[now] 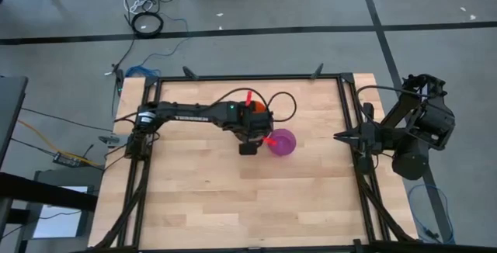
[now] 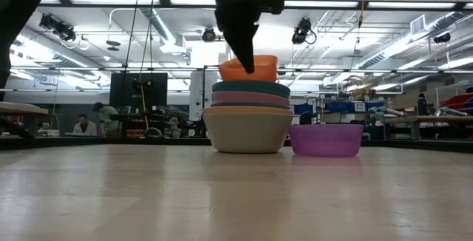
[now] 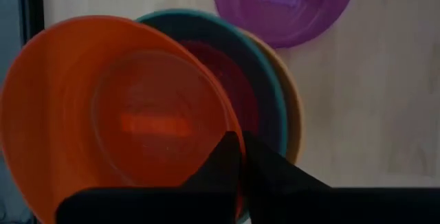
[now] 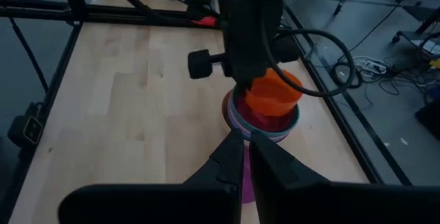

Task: Nest bowls inside each other
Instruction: Stack the orange bowl on top of the red bowl, then stack the purple bowl on top of the orange bowl, then return to Home Position

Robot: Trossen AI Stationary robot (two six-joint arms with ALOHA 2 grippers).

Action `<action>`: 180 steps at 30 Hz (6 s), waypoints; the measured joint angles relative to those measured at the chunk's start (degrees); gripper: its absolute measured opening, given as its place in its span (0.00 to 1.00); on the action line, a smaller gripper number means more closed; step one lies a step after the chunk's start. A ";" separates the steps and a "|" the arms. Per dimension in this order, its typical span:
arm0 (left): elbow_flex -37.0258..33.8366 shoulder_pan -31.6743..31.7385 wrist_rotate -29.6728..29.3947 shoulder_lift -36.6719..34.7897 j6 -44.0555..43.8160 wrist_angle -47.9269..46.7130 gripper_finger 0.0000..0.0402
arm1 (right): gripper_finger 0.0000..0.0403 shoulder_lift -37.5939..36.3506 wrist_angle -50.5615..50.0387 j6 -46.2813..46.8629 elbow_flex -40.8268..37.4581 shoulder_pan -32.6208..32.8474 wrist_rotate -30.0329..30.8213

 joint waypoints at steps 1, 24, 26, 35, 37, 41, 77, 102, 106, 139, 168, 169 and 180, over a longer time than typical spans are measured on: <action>-0.17 0.16 0.13 0.00 -0.01 0.51 0.06 | 0.04 0.00 -0.01 -0.14 0.00 0.00 0.00; -0.44 0.39 -2.78 -0.04 -5.96 -5.04 0.46 | 0.04 0.00 0.28 1.06 0.00 0.00 -1.40; -0.44 0.14 -3.22 -0.36 -7.25 -7.22 0.46 | 0.04 0.00 0.26 2.16 0.00 0.00 -3.23; -0.13 -4.74 -14.75 -11.96 -13.39 -7.13 0.46 | 0.04 0.90 3.22 6.86 -6.73 -6.08 -13.67; -0.13 -6.22 -17.53 -16.11 -14.91 -6.97 0.46 | 0.05 1.00 6.98 5.87 -10.17 -8.79 -16.47; -0.13 -10.27 -24.48 -24.51 -18.77 -7.78 0.46 | 0.09 1.01 17.25 0.95 -17.51 -15.44 -21.02; -0.50 -35.86 -49.76 -36.15 -49.58 -27.26 0.46 | 0.27 24.25 56.50 -23.74 -38.88 -50.77 -54.61; -0.50 -36.35 -48.58 -36.15 -50.60 -27.24 0.46 | 0.00 20.27 49.59 -27.99 -27.84 -51.12 -57.77; -0.50 -36.35 -48.55 -36.15 -50.58 -27.24 0.46 | 0.00 19.77 48.48 -32.16 -17.80 -49.40 -56.82; -4.43 -39.46 -46.53 -36.20 -54.45 -27.22 0.46 | 0.30 36.95 40.59 -44.83 -4.02 -61.53 -54.53; -37.11 -53.06 -62.27 -55.48 -86.34 -27.30 0.46 | 0.00 -1.14 39.10 -46.30 -5.75 -44.98 -35.52; -38.50 -53.37 -62.82 -56.55 -86.70 -27.20 0.46 | 0.00 -4.52 39.16 -46.18 -6.82 -43.88 -34.47; -53.47 -53.64 -67.20 -66.06 -97.70 -26.79 0.46 | 0.00 -37.77 42.05 -41.04 -32.90 -36.81 -22.70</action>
